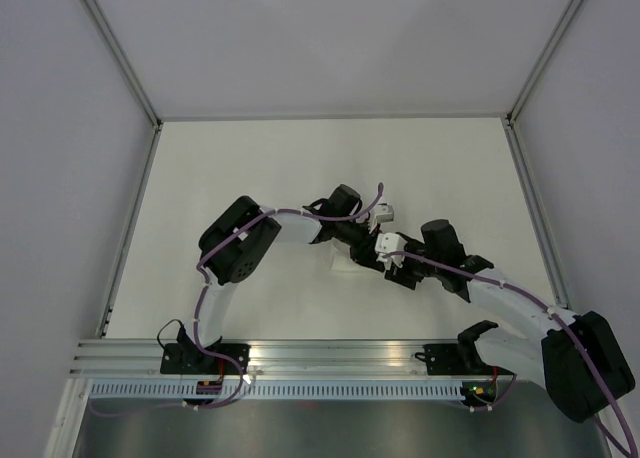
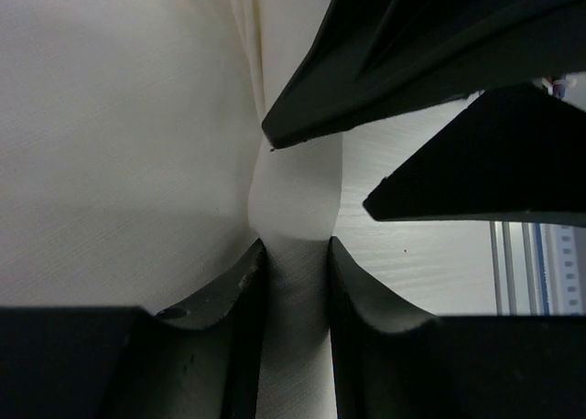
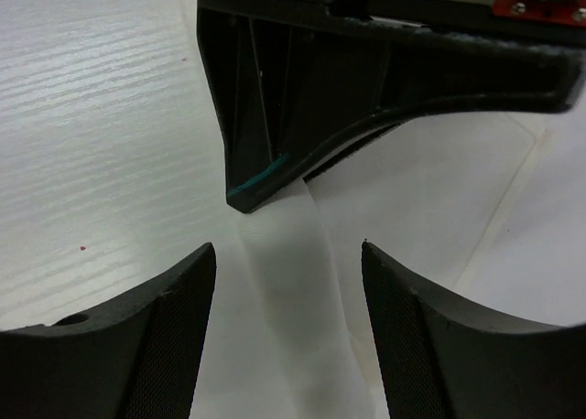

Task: Fold the napkin, place the utensils inside, and roll it up
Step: Roll the napkin with the utensil

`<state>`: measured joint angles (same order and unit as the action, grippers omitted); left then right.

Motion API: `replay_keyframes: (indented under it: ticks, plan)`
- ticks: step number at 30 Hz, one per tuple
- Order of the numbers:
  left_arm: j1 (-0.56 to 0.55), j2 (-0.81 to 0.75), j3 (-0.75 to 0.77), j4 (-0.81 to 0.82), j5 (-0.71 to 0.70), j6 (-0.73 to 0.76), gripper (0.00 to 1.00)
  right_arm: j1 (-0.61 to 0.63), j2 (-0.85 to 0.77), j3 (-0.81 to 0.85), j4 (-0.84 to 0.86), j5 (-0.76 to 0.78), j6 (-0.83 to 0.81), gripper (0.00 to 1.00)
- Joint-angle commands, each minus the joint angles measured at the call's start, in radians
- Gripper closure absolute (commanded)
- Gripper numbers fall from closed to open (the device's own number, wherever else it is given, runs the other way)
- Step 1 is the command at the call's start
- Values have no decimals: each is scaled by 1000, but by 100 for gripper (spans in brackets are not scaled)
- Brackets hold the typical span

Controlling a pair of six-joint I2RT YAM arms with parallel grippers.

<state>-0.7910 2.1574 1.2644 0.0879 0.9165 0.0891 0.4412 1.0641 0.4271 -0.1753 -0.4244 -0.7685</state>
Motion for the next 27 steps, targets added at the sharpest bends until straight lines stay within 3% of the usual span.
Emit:
replay_keyframes:
  ticks: [1, 9, 13, 17, 22, 27]
  plan:
    - [-8, 120, -57, -252, -59, -52, 98, 53, 20, -27, 138, 111, 15, 29]
    - [-7, 131, -37, -252, -53, -74, 98, 168, 94, -62, 226, 231, 32, 31]
    - [-7, 131, -36, -246, -54, -78, 96, 175, 142, -59, 246, 268, 38, 42]
    - [-5, 110, -42, -231, -41, -110, 82, 175, 145, -73, 246, 277, 49, 64]
    - [9, 52, -57, -182, -13, -143, 62, 175, 154, -64, 220, 259, 63, 74]
    - [41, -28, -83, -102, -2, -212, 59, 168, 184, -38, 189, 216, 66, 80]
